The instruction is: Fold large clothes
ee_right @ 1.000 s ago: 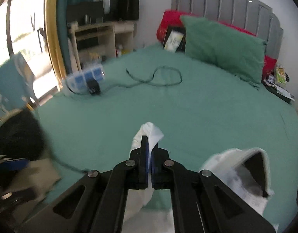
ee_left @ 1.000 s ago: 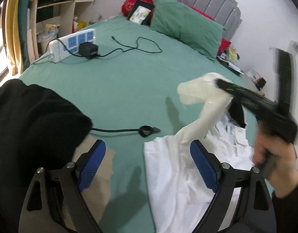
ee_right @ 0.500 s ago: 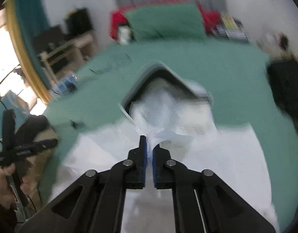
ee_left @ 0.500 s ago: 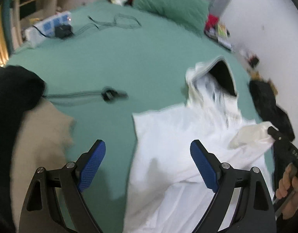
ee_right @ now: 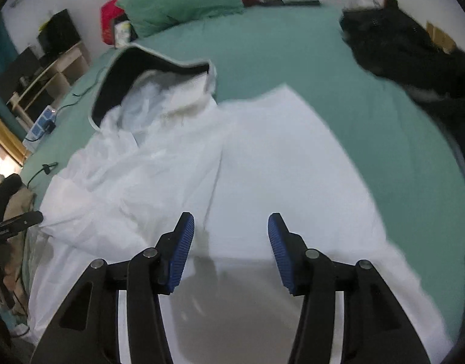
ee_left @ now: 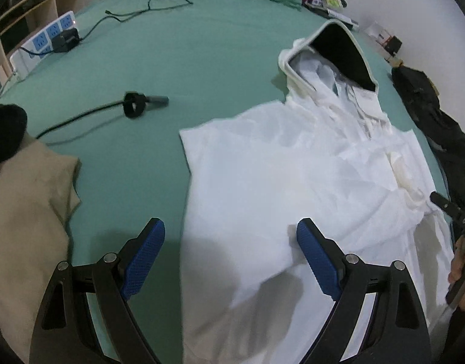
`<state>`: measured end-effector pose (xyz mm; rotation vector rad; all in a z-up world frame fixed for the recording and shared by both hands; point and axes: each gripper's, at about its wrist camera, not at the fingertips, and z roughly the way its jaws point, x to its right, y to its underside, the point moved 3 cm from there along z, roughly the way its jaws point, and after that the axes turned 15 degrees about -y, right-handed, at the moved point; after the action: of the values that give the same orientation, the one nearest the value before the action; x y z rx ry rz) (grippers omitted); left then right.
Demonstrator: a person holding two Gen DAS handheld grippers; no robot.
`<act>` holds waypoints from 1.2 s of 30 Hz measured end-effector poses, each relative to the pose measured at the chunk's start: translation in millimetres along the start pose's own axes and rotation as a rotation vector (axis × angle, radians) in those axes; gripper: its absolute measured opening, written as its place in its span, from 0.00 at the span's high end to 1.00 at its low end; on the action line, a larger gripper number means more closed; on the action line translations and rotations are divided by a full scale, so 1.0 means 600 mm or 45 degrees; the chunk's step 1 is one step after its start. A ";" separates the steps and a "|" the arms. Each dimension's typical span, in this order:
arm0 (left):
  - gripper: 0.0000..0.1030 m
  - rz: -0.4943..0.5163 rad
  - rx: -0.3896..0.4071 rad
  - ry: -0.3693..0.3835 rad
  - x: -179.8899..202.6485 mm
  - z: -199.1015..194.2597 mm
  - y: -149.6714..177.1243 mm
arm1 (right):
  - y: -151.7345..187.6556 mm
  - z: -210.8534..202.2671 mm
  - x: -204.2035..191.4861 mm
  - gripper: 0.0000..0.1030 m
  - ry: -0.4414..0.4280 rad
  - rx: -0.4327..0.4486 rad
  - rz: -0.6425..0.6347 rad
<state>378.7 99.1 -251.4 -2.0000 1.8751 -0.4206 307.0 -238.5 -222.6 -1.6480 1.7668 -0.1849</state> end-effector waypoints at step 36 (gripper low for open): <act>0.55 -0.166 0.131 -0.077 -0.033 0.019 -0.032 | -0.009 0.030 0.084 0.93 0.036 0.033 -0.101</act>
<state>399.8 120.6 -252.2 -2.0496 1.6590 -0.4770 324.8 -279.2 -252.7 -1.7059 1.7136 -0.2674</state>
